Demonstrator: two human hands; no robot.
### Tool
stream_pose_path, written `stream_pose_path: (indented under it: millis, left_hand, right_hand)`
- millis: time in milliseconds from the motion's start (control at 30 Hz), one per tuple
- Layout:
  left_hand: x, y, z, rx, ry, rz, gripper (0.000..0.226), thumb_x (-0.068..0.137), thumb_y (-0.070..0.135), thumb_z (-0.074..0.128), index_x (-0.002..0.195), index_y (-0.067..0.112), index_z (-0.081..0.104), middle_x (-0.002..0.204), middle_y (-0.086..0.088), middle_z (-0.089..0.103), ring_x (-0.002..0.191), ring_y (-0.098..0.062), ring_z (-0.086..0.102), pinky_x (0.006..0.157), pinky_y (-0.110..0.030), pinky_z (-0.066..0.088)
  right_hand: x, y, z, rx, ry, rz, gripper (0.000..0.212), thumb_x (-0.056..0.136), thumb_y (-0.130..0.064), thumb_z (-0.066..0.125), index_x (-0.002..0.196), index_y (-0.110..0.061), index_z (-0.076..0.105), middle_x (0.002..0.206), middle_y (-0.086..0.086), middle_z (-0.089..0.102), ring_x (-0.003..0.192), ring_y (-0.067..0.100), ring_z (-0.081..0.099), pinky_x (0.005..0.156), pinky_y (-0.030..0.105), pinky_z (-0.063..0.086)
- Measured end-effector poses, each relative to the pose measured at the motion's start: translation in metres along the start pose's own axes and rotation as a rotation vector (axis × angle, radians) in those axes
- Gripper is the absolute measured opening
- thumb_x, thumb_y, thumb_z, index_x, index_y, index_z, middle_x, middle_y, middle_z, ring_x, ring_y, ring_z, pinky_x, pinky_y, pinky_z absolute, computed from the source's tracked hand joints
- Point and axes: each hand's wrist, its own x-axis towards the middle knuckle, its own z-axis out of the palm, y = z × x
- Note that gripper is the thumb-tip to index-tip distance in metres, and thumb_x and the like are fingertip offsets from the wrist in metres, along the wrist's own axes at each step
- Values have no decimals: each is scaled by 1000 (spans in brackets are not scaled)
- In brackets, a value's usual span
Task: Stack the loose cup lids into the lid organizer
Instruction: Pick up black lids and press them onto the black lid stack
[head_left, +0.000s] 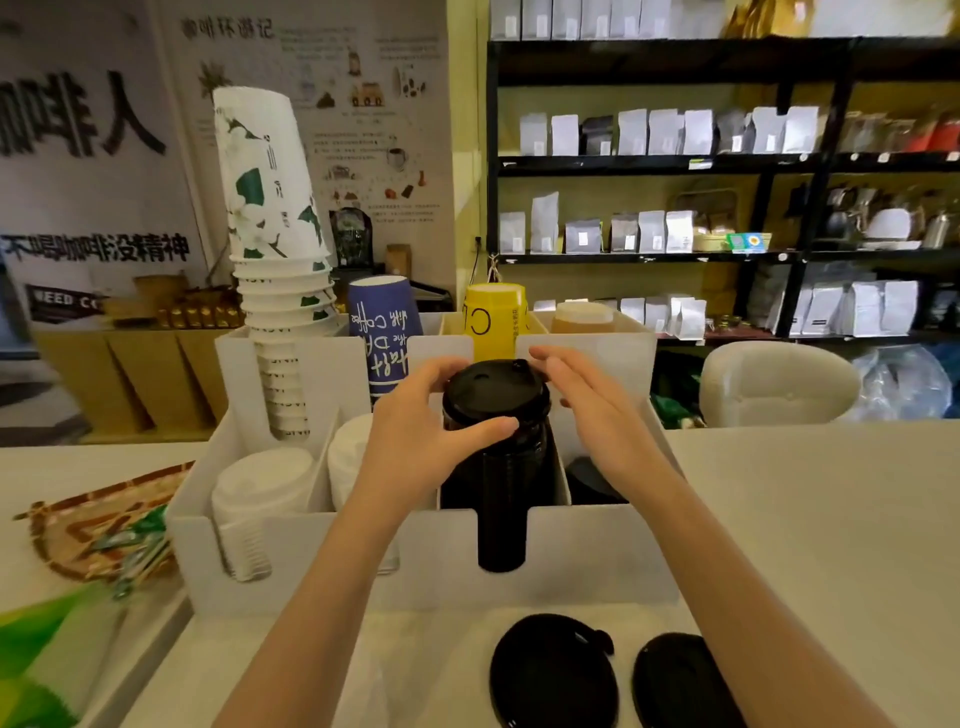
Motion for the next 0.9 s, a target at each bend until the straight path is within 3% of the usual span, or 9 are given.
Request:
stream_pose_path:
  millis: [133, 233, 433, 600, 700, 800, 900]
  left_hand:
    - [-1, -2, 3, 69, -10, -11, 66, 62, 37, 76, 120, 21, 50, 120, 2, 60, 109, -9, 51, 86, -21, 37]
    - [-3, 0, 4, 113, -28, -9, 65, 63, 39, 75, 121, 21, 50, 121, 1, 61, 110, -11, 52, 83, -21, 37]
    - [-5, 2, 5, 166, -69, -44, 61, 66, 43, 71, 119, 21, 51, 120, 0, 62, 110, -13, 53, 82, -22, 39]
    - [-3, 1, 0, 203, -134, -30, 55, 66, 40, 72, 115, 22, 54, 114, 1, 63, 103, -10, 53, 82, -21, 39]
    - [-2, -1, -2, 176, -189, -55, 52, 67, 37, 72, 114, 21, 55, 114, 1, 63, 101, -8, 52, 84, -21, 39]
    - [-2, -2, -3, 177, -222, -59, 49, 69, 37, 70, 113, 21, 55, 112, 1, 62, 102, -10, 53, 82, -20, 39]
    - [-2, 0, -2, 209, -243, -27, 48, 73, 36, 67, 116, 20, 53, 114, 1, 61, 96, -7, 49, 70, -10, 36]
  right_hand:
    - [2, 11, 4, 4, -40, 42, 36, 95, -31, 28, 124, -24, 47, 114, -10, 53, 104, -2, 46, 83, 6, 32]
    - [3, 15, 4, -21, -39, 62, 37, 95, -33, 26, 124, -25, 47, 114, -10, 51, 106, 1, 45, 81, 6, 31]
    - [1, 15, 4, -39, -70, 66, 29, 95, -34, 25, 114, -31, 47, 109, -9, 51, 92, -8, 45, 75, 3, 32]
    - [-1, 12, 0, -91, -66, 43, 29, 95, -32, 27, 102, -24, 54, 109, 8, 59, 88, -1, 49, 63, -9, 31]
    - [-2, 13, -2, -116, -54, 31, 35, 95, -32, 28, 107, -14, 56, 116, 15, 60, 93, 9, 51, 64, -8, 31]
    - [-3, 15, -2, -124, -60, 18, 30, 95, -32, 29, 105, -19, 54, 116, 13, 60, 90, 2, 50, 67, -6, 34]
    - [-4, 17, -1, -127, -64, 12, 23, 95, -33, 29, 104, -27, 50, 113, 6, 59, 97, 6, 51, 75, 7, 37]
